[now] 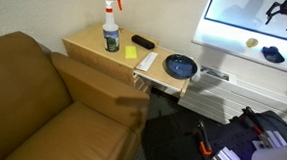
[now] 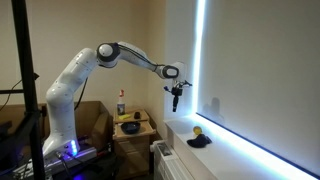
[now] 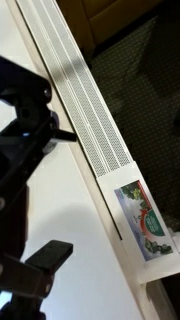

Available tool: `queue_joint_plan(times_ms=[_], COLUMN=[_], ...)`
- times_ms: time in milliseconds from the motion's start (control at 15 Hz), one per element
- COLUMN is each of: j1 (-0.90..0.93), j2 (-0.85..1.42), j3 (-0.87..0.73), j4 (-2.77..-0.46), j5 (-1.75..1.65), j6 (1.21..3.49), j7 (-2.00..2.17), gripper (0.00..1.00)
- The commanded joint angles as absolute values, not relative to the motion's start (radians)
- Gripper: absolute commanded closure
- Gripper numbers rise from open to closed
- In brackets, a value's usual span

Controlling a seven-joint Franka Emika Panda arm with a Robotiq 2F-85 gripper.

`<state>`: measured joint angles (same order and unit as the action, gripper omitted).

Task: Move the lemon from the windowsill to the nightstand

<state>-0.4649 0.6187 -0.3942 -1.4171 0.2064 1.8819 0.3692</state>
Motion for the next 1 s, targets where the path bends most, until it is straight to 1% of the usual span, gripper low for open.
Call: queue_joint_plan(times_ms=[0,133,267,467,933], j1=[-0.486,-0.472,-0.455,-0.514,-0.599], j2=[0.625,0.626,0.720,0.835,1.036], j3=[-0.377,-0.389,-0.420,-0.380,-0.370], j4=[-1.382,-1.378,-1.308,-1.190,-0.928], j5=[0.204,0.152,0.097,0.215,0.352], j6=[1.860,1.853,1.861,1.866,1.917], j7=[0.405,0.394,0.554,0.718,1.042], gripper=[0.00,0.00,0.00,0.00,0.00])
